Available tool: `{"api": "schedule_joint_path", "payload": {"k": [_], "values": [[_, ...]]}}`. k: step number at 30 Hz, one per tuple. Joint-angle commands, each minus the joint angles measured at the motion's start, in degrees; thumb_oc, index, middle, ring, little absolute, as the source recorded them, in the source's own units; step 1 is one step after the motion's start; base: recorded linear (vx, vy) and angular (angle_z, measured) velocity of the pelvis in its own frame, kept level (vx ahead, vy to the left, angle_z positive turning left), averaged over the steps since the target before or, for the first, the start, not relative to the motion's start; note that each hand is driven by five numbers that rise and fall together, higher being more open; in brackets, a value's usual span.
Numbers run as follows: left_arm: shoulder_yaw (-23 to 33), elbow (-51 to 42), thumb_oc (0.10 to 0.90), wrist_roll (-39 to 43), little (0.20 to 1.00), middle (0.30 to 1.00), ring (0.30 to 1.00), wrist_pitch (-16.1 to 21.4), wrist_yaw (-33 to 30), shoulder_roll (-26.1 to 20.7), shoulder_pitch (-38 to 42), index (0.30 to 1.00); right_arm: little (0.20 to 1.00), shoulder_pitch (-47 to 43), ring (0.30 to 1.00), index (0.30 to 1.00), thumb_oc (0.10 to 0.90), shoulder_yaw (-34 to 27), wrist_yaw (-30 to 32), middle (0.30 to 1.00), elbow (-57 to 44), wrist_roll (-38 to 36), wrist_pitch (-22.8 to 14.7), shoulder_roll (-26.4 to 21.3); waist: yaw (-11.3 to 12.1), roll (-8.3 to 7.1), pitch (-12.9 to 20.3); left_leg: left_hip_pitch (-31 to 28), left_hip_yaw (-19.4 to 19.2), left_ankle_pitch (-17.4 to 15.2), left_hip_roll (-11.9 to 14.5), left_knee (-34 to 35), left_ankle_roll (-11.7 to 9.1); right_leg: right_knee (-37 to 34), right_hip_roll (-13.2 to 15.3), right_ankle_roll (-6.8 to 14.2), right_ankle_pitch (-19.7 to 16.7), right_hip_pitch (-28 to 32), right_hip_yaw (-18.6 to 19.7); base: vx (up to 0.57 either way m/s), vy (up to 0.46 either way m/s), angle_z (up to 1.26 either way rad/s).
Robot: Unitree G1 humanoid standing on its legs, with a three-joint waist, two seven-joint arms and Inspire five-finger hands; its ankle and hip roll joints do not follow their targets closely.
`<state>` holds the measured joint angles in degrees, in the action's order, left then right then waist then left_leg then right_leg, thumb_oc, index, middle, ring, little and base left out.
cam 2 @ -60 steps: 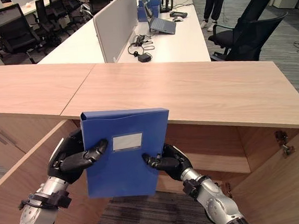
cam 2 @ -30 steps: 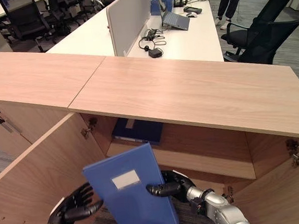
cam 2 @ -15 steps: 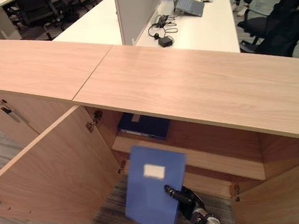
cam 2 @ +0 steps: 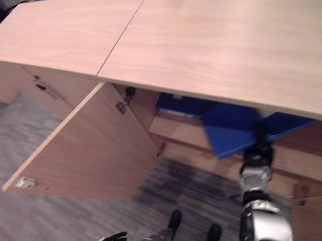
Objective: Put the empty folder in the office cabinet
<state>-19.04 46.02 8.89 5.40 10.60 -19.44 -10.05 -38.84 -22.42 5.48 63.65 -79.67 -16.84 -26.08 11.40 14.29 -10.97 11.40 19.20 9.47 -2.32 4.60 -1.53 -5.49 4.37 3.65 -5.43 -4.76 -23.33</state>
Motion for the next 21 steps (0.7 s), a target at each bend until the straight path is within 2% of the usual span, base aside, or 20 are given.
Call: {"api": "schedule_joint_path", "payload": {"k": [1, 3, 4, 5, 7, 12, 17, 21], "values": [[-4.1, -0.3, 0.800, 1.8, 0.900, 0.900, 0.900, 2.4, 0.3, -3.3, 3.9, 0.900, 0.300, -6.3, 0.300, 0.300, 0.400, 0.0, -1.0, 0.300, -1.9, -4.5, -4.6, -6.8, 0.9, -2.59, 0.7, -2.1, -1.6, -8.5, -1.3, 0.4, -1.9, 0.5, 4.3, 3.7, 9.3, 2.7, 2.5, 0.03, -0.009, 0.01], [-4.6, -0.6, 0.800, 1.7, 0.900, 0.900, 0.900, 2.4, 0.4, -3.1, 3.9, 0.900, 0.300, -7.8, 0.300, 0.300, 0.400, 0.2, -0.7, 0.300, -0.6, -5.0, -4.5, -8.0, 1.1, -2.10, 0.8, -1.8, -1.8, -8.6, -1.3, 0.4, -1.9, 0.5, 4.3, 3.7, 9.3, 2.3, 2.7, 0.05, -0.009, 0.01], [-5.6, -0.8, 0.800, 2.1, 0.900, 0.900, 0.900, 2.5, 0.6, -3.2, 3.8, 0.900, 0.300, -10.8, 0.300, 0.300, 0.400, 1.1, -0.3, 0.300, 1.6, -5.7, -4.0, -11.1, 1.3, -1.11, 0.8, -1.3, -2.4, -8.5, -1.5, 0.4, -2.1, 0.5, 4.5, 3.8, 9.4, 1.6, 3.2, 0.06, -0.016, 0.00], [-5.6, -0.8, 0.800, 2.1, 0.900, 0.900, 0.900, 2.4, 0.6, -3.1, 3.8, 0.900, 0.300, -11.0, 0.300, 0.300, 0.400, 1.2, -0.4, 0.300, 1.9, -5.8, -3.9, -11.4, 1.4, -1.02, 0.8, -1.2, -2.4, -8.5, -1.5, 0.4, -2.1, 0.5, 4.5, 3.8, 9.3, 1.5, 3.2, 0.09, -0.042, -0.03], [-6.7, -1.5, 0.800, 2.5, 0.900, 0.900, 0.900, 2.4, 0.7, -3.3, 3.3, 0.900, 0.300, -13.6, 0.300, 0.300, 0.400, 2.0, 0.4, 0.300, 5.0, -6.1, -2.9, -15.4, 1.5, 0.32, 0.7, -0.8, -2.9, -8.4, -1.5, 0.4, -2.3, 0.5, 4.7, 3.8, 9.4, 0.7, 3.7, 0.09, -0.051, -0.14], [-7.1, -2.3, 0.800, 3.5, 0.900, 0.900, 0.900, 2.2, 0.5, -3.2, 2.3, 0.900, 0.300, -16.5, 0.300, 0.300, 0.400, 4.8, 1.2, 0.300, 6.6, -4.3, -1.8, -18.1, 1.5, 2.10, 0.3, 0.6, -4.2, -8.2, -1.3, 0.4, -2.9, 0.6, 4.7, 3.7, 9.4, -1.5, 4.8, 0.08, -0.061, -0.19], [-7.4, -2.8, 0.800, 4.5, 0.900, 0.900, 0.900, 2.1, 0.1, -3.6, 2.2, 0.900, 0.300, -19.5, 0.300, 0.300, 0.400, 7.3, 1.9, 0.300, 8.2, -2.8, -1.3, -19.7, 1.5, 2.84, -0.5, 1.7, -5.5, -7.5, -0.8, 0.4, -3.2, 0.6, 4.6, 3.6, 8.6, -3.7, 5.7, 0.02, -0.041, -0.20], [-7.2, -3.1, 0.800, 6.6, 0.900, 0.900, 0.900, 2.0, -0.4, -3.3, 2.1, 0.900, 0.300, -23.1, 0.300, 0.300, 0.400, 10.3, 2.4, 0.300, 8.6, -1.5, -0.8, -19.4, 1.4, 2.69, -1.5, 2.9, -7.6, -7.6, 0.3, 0.4, -3.7, 2.0, 3.9, 3.3, 9.1, -6.8, 7.3, 0.03, -0.083, -0.29]]}}
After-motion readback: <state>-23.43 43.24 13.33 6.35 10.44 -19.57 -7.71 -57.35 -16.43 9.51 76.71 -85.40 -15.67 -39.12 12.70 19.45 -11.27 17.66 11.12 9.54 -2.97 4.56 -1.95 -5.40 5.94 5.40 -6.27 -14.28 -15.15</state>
